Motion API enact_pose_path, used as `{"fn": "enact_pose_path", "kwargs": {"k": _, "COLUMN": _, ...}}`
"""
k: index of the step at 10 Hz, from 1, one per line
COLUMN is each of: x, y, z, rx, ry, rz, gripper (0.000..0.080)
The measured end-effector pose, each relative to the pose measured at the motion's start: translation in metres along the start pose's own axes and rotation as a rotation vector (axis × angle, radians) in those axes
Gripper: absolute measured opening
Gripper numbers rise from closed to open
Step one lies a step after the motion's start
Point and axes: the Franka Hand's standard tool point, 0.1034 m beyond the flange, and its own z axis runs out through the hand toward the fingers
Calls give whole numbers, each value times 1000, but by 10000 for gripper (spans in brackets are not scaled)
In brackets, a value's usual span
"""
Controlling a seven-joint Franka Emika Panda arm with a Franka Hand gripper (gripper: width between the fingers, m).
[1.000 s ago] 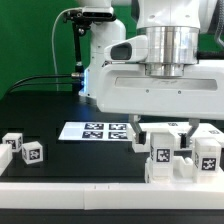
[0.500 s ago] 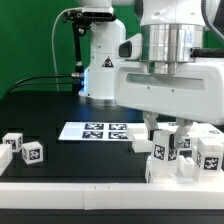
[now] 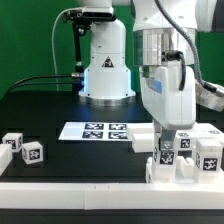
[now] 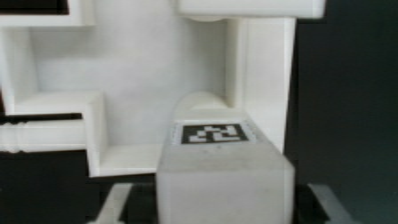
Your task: Assemble chair
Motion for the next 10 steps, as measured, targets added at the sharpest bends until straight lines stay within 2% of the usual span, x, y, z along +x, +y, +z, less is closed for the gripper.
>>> {"fn": "enact_pose_path", "kwargs": {"k": 1, "x": 0, "y": 0, "z": 0, "rx": -6, "ry": 6, "rz": -84, "gripper": 284}}
{"fn": "enact_pose_path", "kwargs": {"k": 2, "x": 0, "y": 0, "z": -1, "rx": -26, "ry": 21, "rz": -269, "gripper": 284}}
{"fn": "enact_pose_path", "kwargs": {"k": 3, "x": 3, "y": -6, "z": -4, "rx": -22, "ry": 23, "rz": -453, "gripper": 463}}
{"fn": "enact_pose_path", "kwargs": {"k": 4, "x": 2, "y": -7, "z": -4, "rx": -25, "ry": 24, "rz": -636, "gripper": 583}}
{"fn": "enact_pose_path", "kwargs": {"k": 5, "x": -2, "y": -4, "z": -2, "rx": -27, "ry": 23, "rz": -689, "gripper": 583}}
{"fn": "enact_pose_path", "kwargs": {"k": 6, "x": 0, "y": -5, "z": -3, "rx": -28, "ry": 23, "rz": -748, "gripper": 636}}
{"fn": "enact_pose_path", "kwargs": {"k": 7, "x": 1, "y": -5, "z": -3, "rx": -29, "ry": 23, "rz": -822, "gripper": 645}}
{"fn": "enact_pose_path", "kwargs": {"k": 10, "x": 1, "y": -4, "z": -2, "rx": -54, "ry": 31, "rz": -1293, "gripper": 649}}
